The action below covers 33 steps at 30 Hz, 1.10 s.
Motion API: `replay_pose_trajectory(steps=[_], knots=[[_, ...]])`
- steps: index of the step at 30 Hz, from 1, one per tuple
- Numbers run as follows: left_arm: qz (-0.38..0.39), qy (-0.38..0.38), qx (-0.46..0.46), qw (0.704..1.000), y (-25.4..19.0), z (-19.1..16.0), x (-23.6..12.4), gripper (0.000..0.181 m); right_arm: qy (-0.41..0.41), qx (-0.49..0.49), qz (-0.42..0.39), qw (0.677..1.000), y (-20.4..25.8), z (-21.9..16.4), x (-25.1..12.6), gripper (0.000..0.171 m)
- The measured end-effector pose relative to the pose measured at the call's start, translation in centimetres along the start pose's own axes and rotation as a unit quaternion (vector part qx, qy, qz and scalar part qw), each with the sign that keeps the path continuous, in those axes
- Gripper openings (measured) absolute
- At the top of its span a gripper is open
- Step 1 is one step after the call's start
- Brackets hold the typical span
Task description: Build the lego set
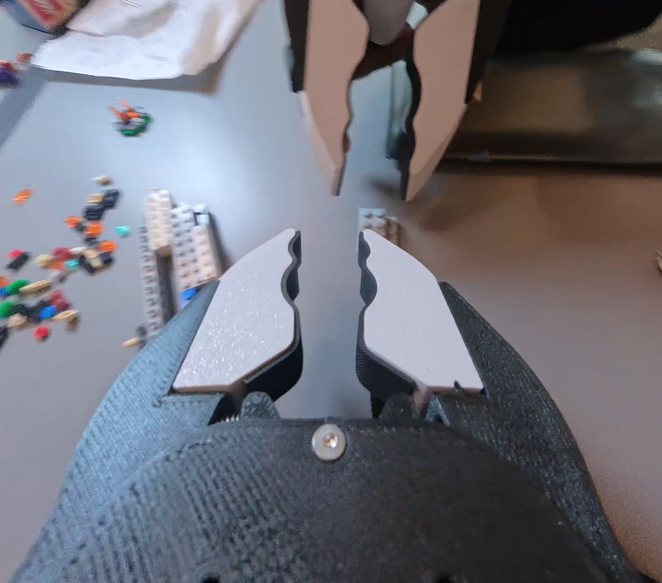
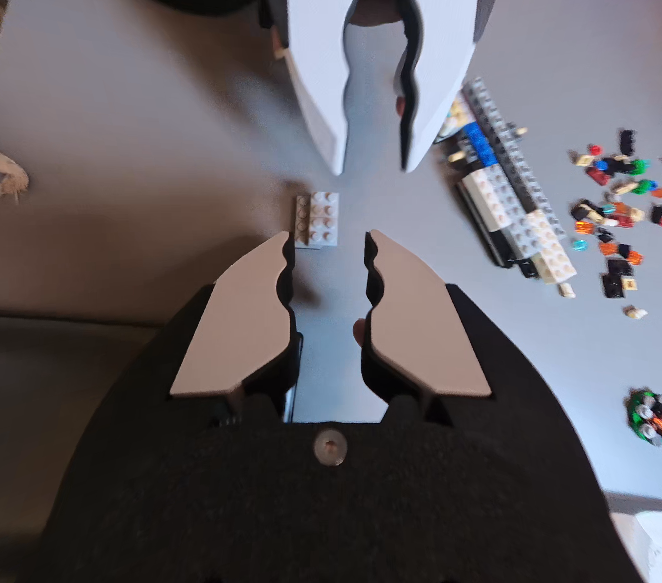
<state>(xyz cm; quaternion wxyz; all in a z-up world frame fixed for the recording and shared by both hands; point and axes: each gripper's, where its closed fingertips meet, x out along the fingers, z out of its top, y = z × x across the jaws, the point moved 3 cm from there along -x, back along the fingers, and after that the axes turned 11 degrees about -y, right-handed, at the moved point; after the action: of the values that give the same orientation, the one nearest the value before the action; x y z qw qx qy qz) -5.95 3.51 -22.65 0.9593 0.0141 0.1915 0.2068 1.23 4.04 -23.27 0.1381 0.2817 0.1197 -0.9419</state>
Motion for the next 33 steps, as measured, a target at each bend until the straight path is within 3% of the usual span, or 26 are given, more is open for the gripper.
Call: replay_pose_trajectory(steps=[3, 6, 10, 17, 22, 24, 27, 33], knots=[[0.11, -0.041, -0.028, 0.993, 6.1, 1.0, -2.5, 0.025, -0.059, 0.02, -0.04, 0.997, -1.8, 1.4, -1.6, 0.035], [0.198, -0.004, -0.068, 0.978, 13.7, -1.5, -4.3, 0.028, -0.128, 0.042, -0.055, 0.989, -2.8, 2.0, -2.2, 0.03], [0.21, 0.069, -0.059, 0.974, 20.2, -5.7, -4.5, 0.032, -0.171, 0.09, -0.013, 0.981, -2.1, 1.9, -1.8, 0.028], [0.11, 0.16, -0.049, 0.98, 22.0, -7.2, -2.8, 0.036, -0.171, 0.088, 0.014, 0.981, -1.5, 1.8, -1.5, 0.028], [0.074, 0.192, -0.062, 0.977, 22.1, -7.1, -2.3, 0.029, -0.162, 0.092, 0.016, 0.982, -1.7, 1.3, -1.3, 0.028], [0.068, 0.202, -0.069, 0.975, 21.9, -7.0, -2.2, 0.024, -0.157, 0.09, 0.014, 0.983, -1.7, 1.2, -1.2, 0.028], [0.079, 0.213, -0.074, 0.971, 21.7, -7.1, -2.2, 0.0, -0.154, 0.087, 0.012, 0.984, -1.6, 1.2, -1.1, 0.027], [0.097, 0.204, -0.099, 0.969, 19.4, -6.8, -3.6, 0.0, -0.158, 0.079, -0.002, 0.984, -1.7, 1.5, -1.4, 0.026]])
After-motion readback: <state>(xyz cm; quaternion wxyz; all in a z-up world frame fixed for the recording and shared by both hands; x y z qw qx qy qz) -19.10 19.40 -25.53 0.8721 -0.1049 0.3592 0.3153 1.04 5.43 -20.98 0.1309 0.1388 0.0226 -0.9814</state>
